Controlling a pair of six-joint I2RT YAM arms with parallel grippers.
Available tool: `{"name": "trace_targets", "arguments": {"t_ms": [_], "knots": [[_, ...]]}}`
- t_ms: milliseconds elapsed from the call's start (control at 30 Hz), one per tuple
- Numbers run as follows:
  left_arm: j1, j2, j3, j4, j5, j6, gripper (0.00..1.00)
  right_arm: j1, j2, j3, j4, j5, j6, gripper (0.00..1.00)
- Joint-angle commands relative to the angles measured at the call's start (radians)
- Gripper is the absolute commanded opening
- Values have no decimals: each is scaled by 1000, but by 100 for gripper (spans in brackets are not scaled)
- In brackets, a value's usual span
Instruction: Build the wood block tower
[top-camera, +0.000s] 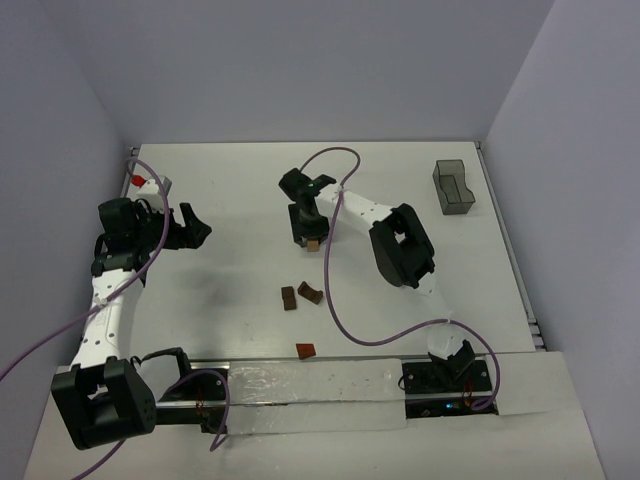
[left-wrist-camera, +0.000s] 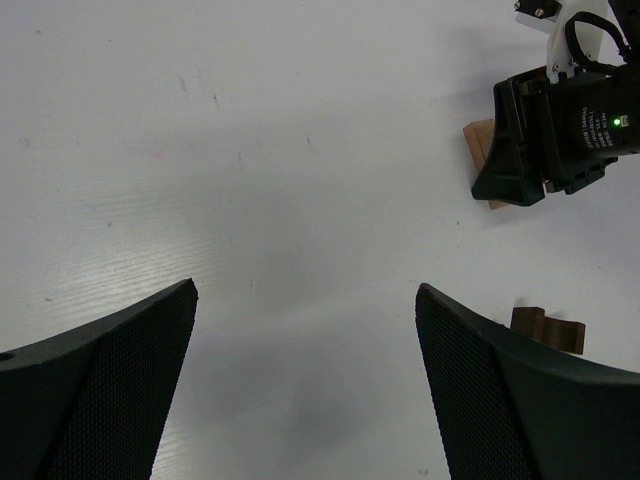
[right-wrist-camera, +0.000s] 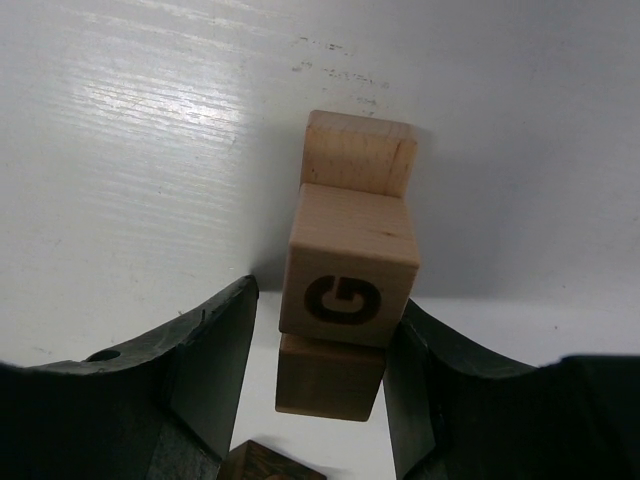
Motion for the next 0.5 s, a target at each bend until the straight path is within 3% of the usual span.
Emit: {"name": "trace_targets", "arguments": {"t_ms": [0,467], "knots": [[5,-11,10,37,5,-7,96,21,-2,-37,-8,-21,30,56],[5,-16,5,34,4,-3,96,18,15,-26,-13,-4,27,53]]}}
